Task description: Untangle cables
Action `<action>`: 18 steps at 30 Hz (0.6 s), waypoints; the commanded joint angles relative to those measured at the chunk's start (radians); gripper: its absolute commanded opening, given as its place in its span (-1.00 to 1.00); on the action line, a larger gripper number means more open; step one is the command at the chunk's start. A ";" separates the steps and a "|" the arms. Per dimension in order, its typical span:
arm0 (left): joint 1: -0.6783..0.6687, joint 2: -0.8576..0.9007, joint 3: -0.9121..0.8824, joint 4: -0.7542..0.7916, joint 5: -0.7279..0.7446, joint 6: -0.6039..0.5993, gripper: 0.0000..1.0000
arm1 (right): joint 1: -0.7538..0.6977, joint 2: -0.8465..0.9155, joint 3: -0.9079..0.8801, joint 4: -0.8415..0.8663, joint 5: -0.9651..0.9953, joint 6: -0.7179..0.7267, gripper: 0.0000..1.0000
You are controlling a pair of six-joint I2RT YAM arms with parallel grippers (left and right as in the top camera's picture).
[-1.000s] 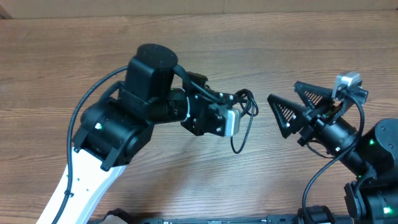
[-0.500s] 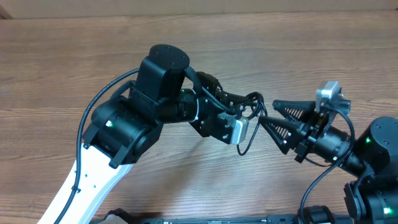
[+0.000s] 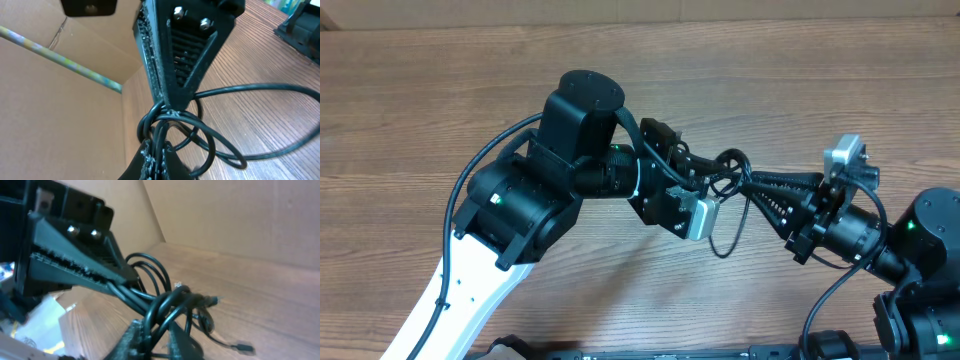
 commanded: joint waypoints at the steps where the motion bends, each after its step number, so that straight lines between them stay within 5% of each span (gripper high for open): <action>1: -0.003 0.002 0.016 0.006 0.037 0.018 -0.92 | -0.003 -0.006 0.000 0.001 0.042 -0.006 -0.92; 9: -0.002 0.002 0.016 0.010 0.003 -0.066 -0.92 | -0.003 -0.006 0.000 -0.002 0.138 -0.006 -0.93; 18: 0.000 0.001 0.016 0.085 -0.013 -0.338 -0.92 | -0.003 -0.006 0.000 0.015 0.210 -0.006 -0.93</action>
